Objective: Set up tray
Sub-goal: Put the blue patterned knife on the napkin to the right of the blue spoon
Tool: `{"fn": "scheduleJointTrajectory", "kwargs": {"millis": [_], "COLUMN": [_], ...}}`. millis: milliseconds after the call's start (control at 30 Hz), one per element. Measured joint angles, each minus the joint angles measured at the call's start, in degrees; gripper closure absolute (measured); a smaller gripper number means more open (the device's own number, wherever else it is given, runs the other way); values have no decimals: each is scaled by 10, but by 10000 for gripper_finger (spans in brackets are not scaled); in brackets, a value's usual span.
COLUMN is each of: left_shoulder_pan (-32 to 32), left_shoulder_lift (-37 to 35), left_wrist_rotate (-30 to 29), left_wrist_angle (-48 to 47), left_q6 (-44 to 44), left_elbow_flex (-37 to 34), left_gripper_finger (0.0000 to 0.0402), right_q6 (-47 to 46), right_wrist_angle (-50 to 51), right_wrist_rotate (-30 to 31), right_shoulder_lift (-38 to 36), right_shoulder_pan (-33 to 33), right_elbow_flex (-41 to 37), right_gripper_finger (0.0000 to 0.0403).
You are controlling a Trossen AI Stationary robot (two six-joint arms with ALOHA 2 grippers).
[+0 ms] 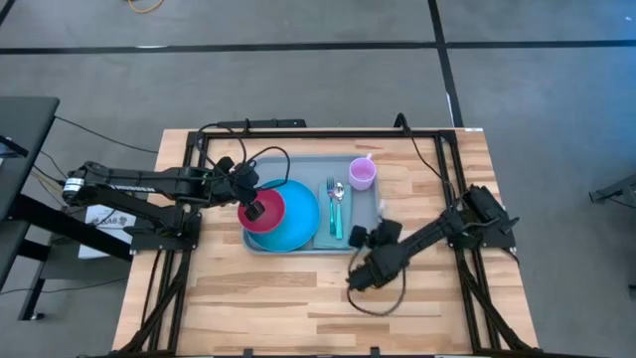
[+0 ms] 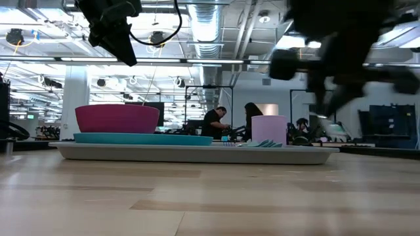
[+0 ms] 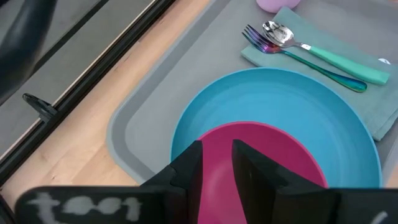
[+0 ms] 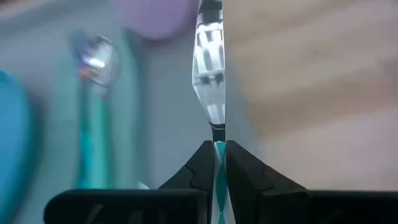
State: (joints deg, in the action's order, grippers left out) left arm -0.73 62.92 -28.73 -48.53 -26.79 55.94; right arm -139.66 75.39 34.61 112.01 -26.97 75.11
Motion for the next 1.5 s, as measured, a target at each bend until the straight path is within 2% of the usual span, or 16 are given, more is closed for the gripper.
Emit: {"fn": "scheduleJointTrajectory", "kwargs": {"millis": [100,300,433,567,667,767,933,1300,1500], "left_shoulder_pan": [0,0,0,0,0,0,0,0,0], "left_shoulder_lift": [0,0,0,0,0,0,0,0,0], "left_wrist_rotate": [0,0,0,0,0,0,0,0,0], "left_wrist_angle": [0,0,0,0,0,0,0,0,0], "left_q6": [0,0,0,0,0,0,0,0,0], "left_elbow_flex": [0,0,0,0,0,0,0,0,0], "left_gripper_finger": [325,325,325,325,325,325,325,325,325], "right_q6": [62,255,342,392,411,410,396,486,434], "right_wrist_angle": [-44,-161,-233,-295,-327,-316,-285,-305,-247], "right_wrist_rotate": [46,63,66,61,59,57,13,13,-6], "right_shoulder_lift": [0,0,-2,-4,-4,-4,-4,-8,-1], "right_shoulder_pan": [42,126,153,161,161,160,169,194,188], "right_elbow_flex": [0,0,0,1,1,1,1,60,62], "right_gripper_finger": [382,382,377,381,382,379,381,382,380]}}
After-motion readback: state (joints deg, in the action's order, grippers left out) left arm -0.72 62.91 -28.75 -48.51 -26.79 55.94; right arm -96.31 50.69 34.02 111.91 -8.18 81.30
